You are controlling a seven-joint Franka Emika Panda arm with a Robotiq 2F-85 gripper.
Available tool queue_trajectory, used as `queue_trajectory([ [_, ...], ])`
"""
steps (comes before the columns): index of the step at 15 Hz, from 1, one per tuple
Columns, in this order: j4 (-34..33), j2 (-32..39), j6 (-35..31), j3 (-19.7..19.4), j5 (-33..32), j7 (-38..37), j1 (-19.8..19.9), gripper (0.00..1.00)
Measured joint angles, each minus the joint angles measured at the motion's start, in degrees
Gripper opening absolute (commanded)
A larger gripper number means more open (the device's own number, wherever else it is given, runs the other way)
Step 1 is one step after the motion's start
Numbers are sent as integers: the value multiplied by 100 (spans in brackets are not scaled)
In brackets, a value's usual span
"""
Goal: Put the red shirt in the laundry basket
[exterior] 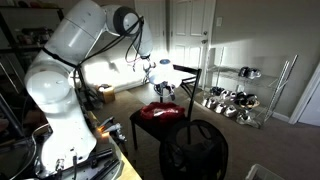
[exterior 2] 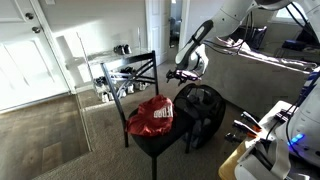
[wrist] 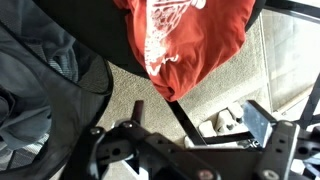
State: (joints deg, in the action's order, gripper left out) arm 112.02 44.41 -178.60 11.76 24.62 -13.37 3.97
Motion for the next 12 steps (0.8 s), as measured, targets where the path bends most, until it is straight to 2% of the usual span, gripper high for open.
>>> queue_trajectory([
  [2, -123, 201, -196, 297, -6, 0, 254, 100],
  [4, -241, 391, -197, 432, -39, 0, 378, 100],
  [12, -359, 643, -157, 465, -85, 0, 399, 100],
])
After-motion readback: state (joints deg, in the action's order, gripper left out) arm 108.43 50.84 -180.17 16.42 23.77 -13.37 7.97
